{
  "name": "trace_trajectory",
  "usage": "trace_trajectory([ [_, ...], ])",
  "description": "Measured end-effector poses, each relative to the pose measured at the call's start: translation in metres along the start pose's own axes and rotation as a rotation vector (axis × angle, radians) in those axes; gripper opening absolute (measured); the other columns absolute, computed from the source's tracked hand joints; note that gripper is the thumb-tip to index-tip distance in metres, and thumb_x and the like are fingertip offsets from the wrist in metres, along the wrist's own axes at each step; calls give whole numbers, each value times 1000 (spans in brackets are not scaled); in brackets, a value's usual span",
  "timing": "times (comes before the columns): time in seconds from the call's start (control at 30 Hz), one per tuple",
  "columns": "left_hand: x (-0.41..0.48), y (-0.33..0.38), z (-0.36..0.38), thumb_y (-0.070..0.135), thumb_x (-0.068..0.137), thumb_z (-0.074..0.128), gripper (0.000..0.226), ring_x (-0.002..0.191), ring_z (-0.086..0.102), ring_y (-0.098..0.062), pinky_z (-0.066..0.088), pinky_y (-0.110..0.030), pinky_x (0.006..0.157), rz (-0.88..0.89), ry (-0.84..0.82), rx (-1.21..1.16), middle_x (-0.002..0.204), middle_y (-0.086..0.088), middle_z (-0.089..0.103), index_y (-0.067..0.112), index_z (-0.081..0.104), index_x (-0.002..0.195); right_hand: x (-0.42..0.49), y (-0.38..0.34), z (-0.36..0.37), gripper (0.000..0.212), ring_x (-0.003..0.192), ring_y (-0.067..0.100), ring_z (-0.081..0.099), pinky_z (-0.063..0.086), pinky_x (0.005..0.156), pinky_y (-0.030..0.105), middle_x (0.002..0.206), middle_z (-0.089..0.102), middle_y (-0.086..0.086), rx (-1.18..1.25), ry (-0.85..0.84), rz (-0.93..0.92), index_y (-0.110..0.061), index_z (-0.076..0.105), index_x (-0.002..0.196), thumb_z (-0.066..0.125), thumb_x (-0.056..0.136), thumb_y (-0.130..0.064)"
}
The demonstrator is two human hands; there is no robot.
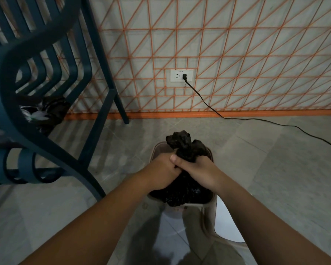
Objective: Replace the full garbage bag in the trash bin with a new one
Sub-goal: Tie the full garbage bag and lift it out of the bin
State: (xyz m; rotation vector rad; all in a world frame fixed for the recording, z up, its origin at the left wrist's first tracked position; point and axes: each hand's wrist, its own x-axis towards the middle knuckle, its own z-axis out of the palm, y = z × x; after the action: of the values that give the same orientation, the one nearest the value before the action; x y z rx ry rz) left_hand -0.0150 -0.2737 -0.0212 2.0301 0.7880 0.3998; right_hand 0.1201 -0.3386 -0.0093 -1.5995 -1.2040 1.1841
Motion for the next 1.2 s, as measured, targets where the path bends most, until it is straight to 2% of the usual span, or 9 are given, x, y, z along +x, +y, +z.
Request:
trace_trajectory([
  [0.1, 0, 0, -3, 25, 87, 59, 30, 91, 56, 5, 38, 2, 76, 5, -26, 47, 98, 16, 60, 23, 60, 117, 9, 5, 5, 23, 89, 1, 68, 53, 80, 20, 94, 75, -7, 51, 131, -62, -27, 74, 94, 66, 83, -45],
  [0.23, 0, 0, -6, 21, 86, 65, 4, 80, 61, -4, 45, -20, 80, -202, -119, -161, 80, 7, 68, 18, 66, 82, 10, 0, 8, 23, 75, 13, 72, 56, 68, 29, 78, 76, 0, 463, 228, -96, -19, 75, 77, 58, 92, -12],
  [0.37, -5, -9, -15, 17, 88, 63, 12, 83, 64, -13, 47, -26, 88, -410, -199, -386, 78, 2, 69, 13, 68, 77, 4, -7, -1, 20, 70, 23, 73, 57, 54, 32, 76, 75, 10, 705, 102, 9, -3, 67, 94, 54, 94, -18],
  [0.5, -5, -9, -19, 1, 85, 58, 26, 72, 64, -10, 49, -16, 70, -447, -152, -404, 68, 4, 68, 19, 68, 69, -2, -12, -7, 18, 86, 8, 71, 55, 75, 17, 85, 77, -5, 365, -31, -39, -11, 70, 101, 56, 93, -20],
  [0.63, -4, -5, -20, -4, 81, 53, 23, 75, 57, -19, 43, -27, 70, -463, -79, -445, 73, -6, 61, 14, 61, 71, -4, -15, -11, 8, 71, 1, 59, 47, 69, 16, 77, 64, 0, -1, -134, -165, 9, 64, 91, 56, 88, 7],
  [0.77, -7, -2, -25, 14, 76, 56, 9, 83, 59, -20, 46, -26, 70, -533, -201, -672, 85, -8, 62, 14, 61, 83, 0, -11, -10, 19, 68, 3, 48, 40, 58, 15, 81, 50, 3, -297, -52, -83, -10, 50, 90, 63, 83, 2],
  [0.83, -7, -3, -24, 9, 82, 57, 9, 83, 60, -19, 47, -27, 73, -508, -185, -584, 88, -9, 61, 17, 58, 85, 1, -9, -11, 24, 82, 13, 55, 44, 67, 16, 91, 58, 2, -418, -11, -84, -15, 56, 99, 69, 81, -7],
  [1.07, -5, -8, -18, 13, 87, 55, 14, 76, 51, -11, 40, -23, 66, -279, -56, -67, 78, 3, 54, 21, 47, 80, -1, -5, -16, 10, 94, 18, 69, 53, 88, 30, 94, 74, 3, 58, 7, 28, -19, 70, 93, 71, 83, -18],
  [1.2, -4, -12, -13, 18, 86, 55, 13, 74, 53, -13, 39, -20, 61, -162, 39, 126, 73, 6, 54, 22, 45, 81, -2, -3, -18, 25, 82, -3, 65, 50, 78, 13, 89, 69, -2, -72, -96, -61, -5, 64, 100, 73, 78, -1],
])
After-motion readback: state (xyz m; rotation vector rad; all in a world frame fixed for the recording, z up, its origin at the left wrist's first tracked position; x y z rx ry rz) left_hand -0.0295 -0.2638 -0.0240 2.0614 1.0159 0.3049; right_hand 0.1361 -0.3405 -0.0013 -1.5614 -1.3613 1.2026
